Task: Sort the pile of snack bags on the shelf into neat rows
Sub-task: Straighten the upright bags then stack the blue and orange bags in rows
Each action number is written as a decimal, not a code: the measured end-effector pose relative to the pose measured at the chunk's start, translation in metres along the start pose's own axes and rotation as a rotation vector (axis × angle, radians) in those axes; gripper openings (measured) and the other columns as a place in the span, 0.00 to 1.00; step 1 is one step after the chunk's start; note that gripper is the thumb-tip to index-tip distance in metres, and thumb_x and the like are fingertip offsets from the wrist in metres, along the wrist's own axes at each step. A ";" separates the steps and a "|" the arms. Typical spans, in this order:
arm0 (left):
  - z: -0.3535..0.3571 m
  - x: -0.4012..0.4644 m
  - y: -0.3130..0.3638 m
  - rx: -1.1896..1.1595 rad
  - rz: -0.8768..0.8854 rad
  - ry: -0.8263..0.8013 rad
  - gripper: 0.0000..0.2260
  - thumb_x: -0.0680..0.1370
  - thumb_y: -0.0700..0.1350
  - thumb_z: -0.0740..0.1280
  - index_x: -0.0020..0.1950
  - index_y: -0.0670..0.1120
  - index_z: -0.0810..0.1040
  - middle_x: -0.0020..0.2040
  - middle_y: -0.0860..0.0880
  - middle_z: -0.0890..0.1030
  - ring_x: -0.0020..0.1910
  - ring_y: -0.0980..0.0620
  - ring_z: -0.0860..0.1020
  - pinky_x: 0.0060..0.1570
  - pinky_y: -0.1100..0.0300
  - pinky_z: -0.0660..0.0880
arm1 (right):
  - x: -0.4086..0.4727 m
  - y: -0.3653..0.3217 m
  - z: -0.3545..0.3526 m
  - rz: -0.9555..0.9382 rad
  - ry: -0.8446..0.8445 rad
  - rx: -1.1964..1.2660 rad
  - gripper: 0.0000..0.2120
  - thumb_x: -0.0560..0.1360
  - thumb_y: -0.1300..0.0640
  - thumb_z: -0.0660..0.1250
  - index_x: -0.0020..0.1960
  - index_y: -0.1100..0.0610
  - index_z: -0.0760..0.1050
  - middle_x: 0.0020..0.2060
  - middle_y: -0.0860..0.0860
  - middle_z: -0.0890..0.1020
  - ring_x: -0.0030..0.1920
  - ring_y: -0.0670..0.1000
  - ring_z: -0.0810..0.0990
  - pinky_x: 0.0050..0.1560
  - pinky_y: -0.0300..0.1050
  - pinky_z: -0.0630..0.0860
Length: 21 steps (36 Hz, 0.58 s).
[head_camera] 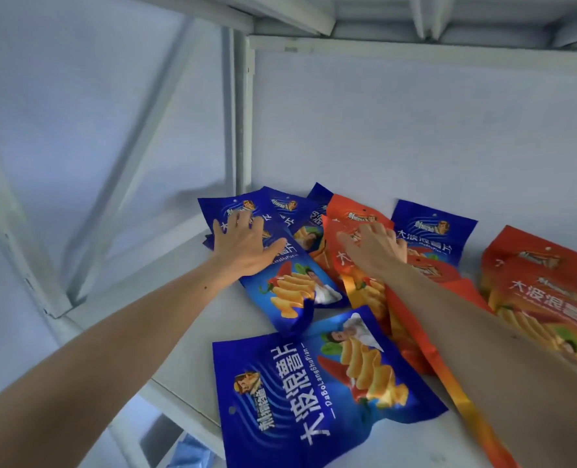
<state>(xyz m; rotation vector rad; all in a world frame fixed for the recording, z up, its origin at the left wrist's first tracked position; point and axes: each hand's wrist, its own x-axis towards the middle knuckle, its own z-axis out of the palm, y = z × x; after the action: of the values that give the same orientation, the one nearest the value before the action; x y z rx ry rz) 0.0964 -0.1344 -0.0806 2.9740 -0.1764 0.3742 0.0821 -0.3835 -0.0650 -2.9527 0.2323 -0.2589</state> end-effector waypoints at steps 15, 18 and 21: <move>0.028 0.031 -0.006 -0.113 -0.031 -0.233 0.36 0.71 0.75 0.33 0.78 0.64 0.47 0.80 0.55 0.45 0.78 0.42 0.38 0.67 0.26 0.35 | -0.007 -0.003 -0.002 -0.012 -0.039 0.243 0.29 0.78 0.34 0.43 0.74 0.44 0.61 0.74 0.52 0.67 0.73 0.59 0.64 0.71 0.65 0.57; 0.006 0.017 0.021 -0.037 0.047 -0.121 0.32 0.77 0.71 0.39 0.79 0.60 0.49 0.80 0.54 0.45 0.78 0.42 0.39 0.64 0.25 0.34 | -0.013 0.041 -0.015 0.084 0.053 0.156 0.30 0.79 0.35 0.45 0.74 0.49 0.62 0.72 0.54 0.69 0.73 0.59 0.64 0.72 0.64 0.57; -0.007 0.005 0.053 -0.055 0.197 -0.073 0.34 0.76 0.71 0.40 0.79 0.58 0.48 0.80 0.53 0.43 0.78 0.45 0.38 0.69 0.27 0.38 | -0.024 0.092 -0.025 0.316 0.089 0.020 0.33 0.78 0.32 0.46 0.77 0.49 0.57 0.77 0.55 0.60 0.77 0.61 0.54 0.73 0.67 0.49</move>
<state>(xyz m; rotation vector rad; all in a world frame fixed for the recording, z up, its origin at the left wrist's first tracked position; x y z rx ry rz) 0.0925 -0.1859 -0.0662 2.9254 -0.4826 0.2781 0.0415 -0.4727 -0.0609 -2.8312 0.6941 -0.3457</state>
